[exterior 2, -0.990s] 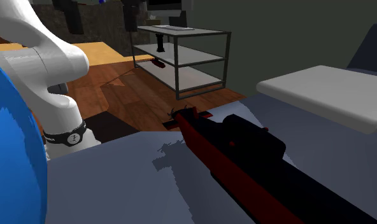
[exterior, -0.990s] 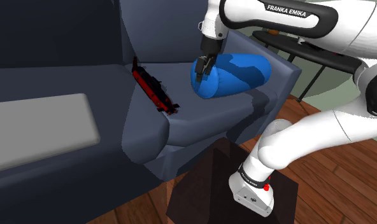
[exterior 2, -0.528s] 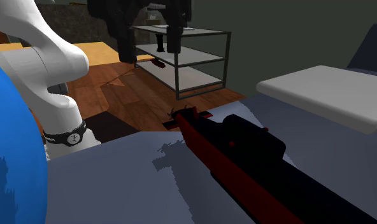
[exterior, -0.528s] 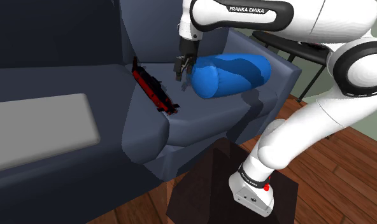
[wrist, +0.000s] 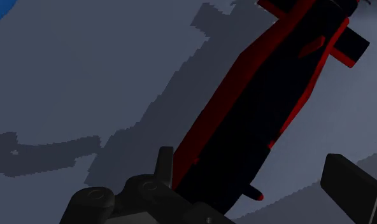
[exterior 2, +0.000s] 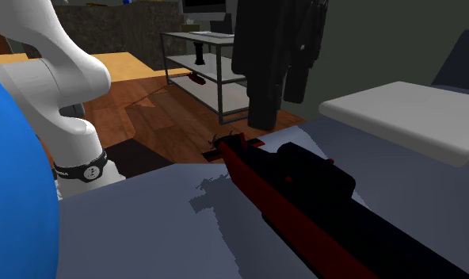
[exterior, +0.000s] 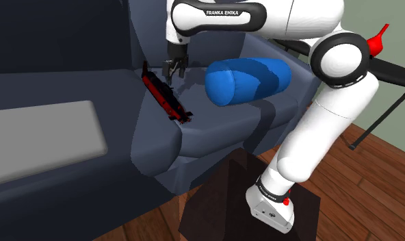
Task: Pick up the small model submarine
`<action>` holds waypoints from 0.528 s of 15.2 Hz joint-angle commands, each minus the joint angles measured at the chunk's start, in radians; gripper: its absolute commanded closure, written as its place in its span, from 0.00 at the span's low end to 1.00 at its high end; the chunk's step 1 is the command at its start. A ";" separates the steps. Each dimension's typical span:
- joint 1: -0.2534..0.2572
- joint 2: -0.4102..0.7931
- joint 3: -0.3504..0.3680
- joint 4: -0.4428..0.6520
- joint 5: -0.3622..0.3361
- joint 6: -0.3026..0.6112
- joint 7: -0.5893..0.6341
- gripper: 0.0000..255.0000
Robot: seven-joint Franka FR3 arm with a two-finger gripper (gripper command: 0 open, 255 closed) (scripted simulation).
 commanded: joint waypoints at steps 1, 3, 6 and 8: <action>0.004 0.087 0.004 0.081 -0.014 0.005 0.008 0.00; 0.010 0.164 0.008 0.161 -0.028 0.000 0.016 0.00; 0.010 0.165 0.007 0.122 -0.029 0.040 0.018 0.00; 0.009 0.167 0.006 0.098 -0.030 0.066 0.020 0.00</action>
